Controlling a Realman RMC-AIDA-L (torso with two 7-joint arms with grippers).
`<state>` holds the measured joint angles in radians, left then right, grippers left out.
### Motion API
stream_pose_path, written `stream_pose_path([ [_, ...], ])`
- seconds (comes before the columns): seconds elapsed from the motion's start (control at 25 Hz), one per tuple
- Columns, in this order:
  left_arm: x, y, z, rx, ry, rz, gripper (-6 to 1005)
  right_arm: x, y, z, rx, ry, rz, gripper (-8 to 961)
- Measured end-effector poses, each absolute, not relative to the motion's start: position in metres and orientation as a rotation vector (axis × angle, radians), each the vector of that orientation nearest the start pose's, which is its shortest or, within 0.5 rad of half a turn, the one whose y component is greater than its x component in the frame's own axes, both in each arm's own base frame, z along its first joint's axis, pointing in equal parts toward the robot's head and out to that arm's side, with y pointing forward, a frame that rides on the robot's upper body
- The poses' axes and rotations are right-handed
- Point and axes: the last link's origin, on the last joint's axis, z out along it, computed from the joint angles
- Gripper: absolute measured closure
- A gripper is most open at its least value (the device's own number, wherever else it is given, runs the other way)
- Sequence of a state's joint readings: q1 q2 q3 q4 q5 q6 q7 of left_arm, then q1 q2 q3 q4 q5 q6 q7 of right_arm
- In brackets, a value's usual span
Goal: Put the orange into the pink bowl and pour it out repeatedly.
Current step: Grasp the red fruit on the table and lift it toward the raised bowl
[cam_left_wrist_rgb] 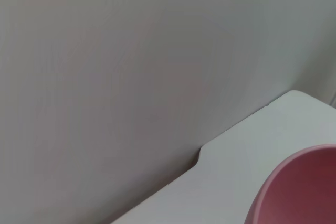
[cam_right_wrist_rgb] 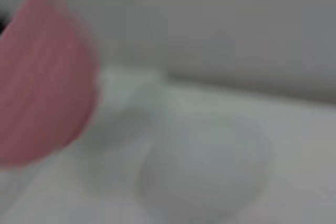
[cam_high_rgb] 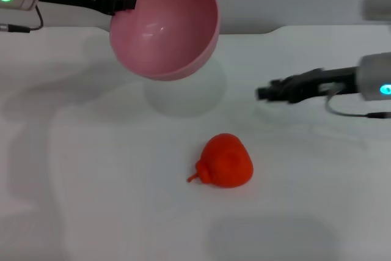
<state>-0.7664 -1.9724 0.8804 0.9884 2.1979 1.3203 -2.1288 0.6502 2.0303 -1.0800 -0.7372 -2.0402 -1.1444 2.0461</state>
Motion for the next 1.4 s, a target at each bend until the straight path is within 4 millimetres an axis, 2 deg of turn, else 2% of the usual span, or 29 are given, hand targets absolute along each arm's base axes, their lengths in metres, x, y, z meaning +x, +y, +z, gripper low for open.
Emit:
stream_pose_path([
  [0.24, -0.180, 0.434, 0.072, -2.509, -0.843, -0.319, 955, 0.188, 0.389, -0.049, -2.781, 0.877, 0.122, 504],
  [0.32, -0.188, 0.429, 0.069, -2.503, -0.884, -0.319, 955, 0.179, 0.387, -0.055, -2.819, 0.841, 0.097, 512],
  [0.48, -0.192, 0.427, 0.066, -2.504, -0.904, -0.320, 955, 0.169, 0.382, -0.064, -2.875, 0.775, 0.049, 528],
  [0.72, -0.193, 0.426, 0.064, -2.501, -0.915, -0.328, 955, 0.167, 0.377, -0.072, -2.907, 0.771, -0.001, 552],
  [0.96, -0.193, 0.427, 0.065, -2.489, -0.915, -0.335, 955, 0.176, 0.373, -0.076, -2.898, 0.849, -0.039, 576],
  [1.16, -0.193, 0.427, 0.066, -2.487, -0.913, -0.335, 955, 0.180, 0.374, -0.075, -2.875, 0.894, -0.079, 596],
  [1.4, -0.193, 0.429, 0.067, -2.476, -0.905, -0.331, 955, 0.182, 0.380, -0.073, -2.805, 0.939, -0.216, 620],
])
